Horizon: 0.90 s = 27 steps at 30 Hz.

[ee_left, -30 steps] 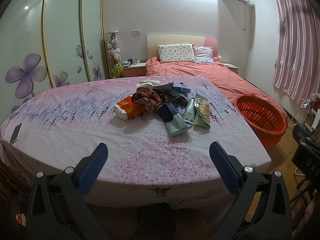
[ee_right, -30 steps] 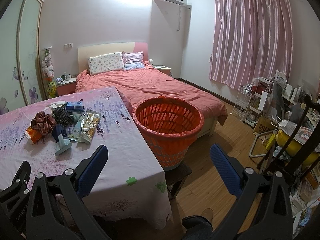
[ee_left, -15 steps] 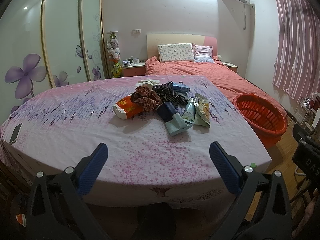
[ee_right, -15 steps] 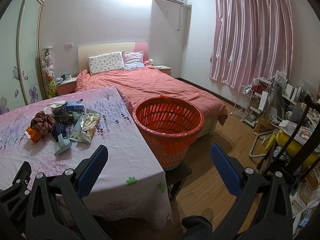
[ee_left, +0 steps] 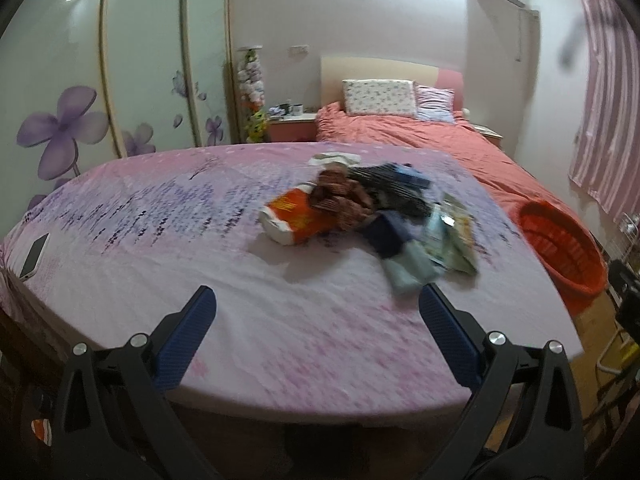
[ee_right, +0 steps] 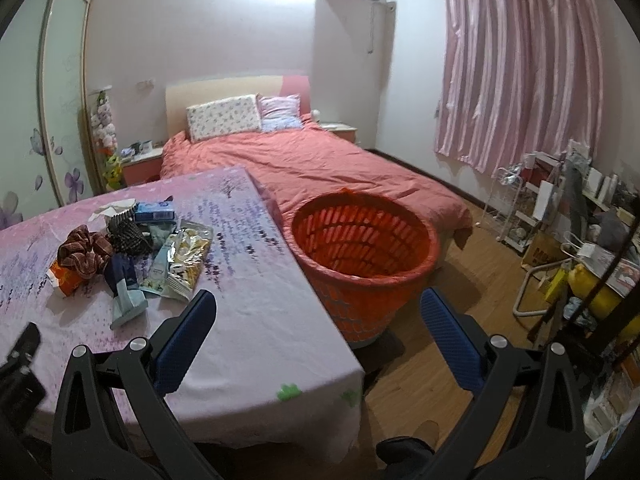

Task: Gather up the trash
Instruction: 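Grasp the orange paper cup with the left tool while the right tool grasps the snack wrapper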

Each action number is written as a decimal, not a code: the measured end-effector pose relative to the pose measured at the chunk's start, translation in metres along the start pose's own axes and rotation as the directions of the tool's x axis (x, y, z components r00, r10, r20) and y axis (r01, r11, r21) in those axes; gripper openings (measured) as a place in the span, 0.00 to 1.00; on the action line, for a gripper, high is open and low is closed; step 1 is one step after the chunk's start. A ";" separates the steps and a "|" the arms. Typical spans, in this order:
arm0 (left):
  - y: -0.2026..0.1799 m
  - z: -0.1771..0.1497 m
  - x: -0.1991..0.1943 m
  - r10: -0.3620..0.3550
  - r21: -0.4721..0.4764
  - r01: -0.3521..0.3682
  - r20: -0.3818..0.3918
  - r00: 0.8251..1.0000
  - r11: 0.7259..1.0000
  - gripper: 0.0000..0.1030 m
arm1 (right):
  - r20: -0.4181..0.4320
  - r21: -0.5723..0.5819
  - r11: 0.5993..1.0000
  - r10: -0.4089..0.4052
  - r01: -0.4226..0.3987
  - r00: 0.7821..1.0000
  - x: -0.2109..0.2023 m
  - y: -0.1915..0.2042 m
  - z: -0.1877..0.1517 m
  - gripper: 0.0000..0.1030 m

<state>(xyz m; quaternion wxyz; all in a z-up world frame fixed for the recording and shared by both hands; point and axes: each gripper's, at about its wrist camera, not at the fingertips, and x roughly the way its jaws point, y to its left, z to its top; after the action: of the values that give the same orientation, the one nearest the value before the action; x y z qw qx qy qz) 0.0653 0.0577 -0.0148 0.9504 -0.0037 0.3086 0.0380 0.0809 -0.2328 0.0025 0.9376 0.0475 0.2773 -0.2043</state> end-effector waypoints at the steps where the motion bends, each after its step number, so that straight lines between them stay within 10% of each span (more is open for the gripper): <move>1: 0.005 0.003 0.004 0.009 -0.006 -0.009 -0.001 1.000 1.000 0.96 | 0.000 -0.016 1.000 0.014 -0.014 1.000 0.007 0.005 0.002 0.98; 7: 0.043 0.028 0.048 0.069 -0.019 -0.069 0.005 0.998 0.997 0.96 | -0.060 -0.058 0.991 0.117 -0.120 0.991 0.046 0.033 0.013 0.98; 14: 0.052 0.052 0.107 0.039 0.046 -0.038 -0.029 0.999 0.998 0.95 | -0.232 -0.013 0.961 0.266 -0.277 0.936 0.103 0.070 0.025 0.69; 27: 0.034 0.057 0.174 -0.036 0.144 0.058 -0.150 0.988 0.988 0.85 | -0.348 -0.086 0.945 0.269 -0.316 0.898 0.137 0.108 0.013 0.43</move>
<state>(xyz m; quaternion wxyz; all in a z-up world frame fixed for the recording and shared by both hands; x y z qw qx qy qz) 0.2366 0.1053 -0.0698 0.9234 0.0569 0.3795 -0.0080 0.2365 -0.1865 -0.0630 0.8985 0.0565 0.4344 -0.0299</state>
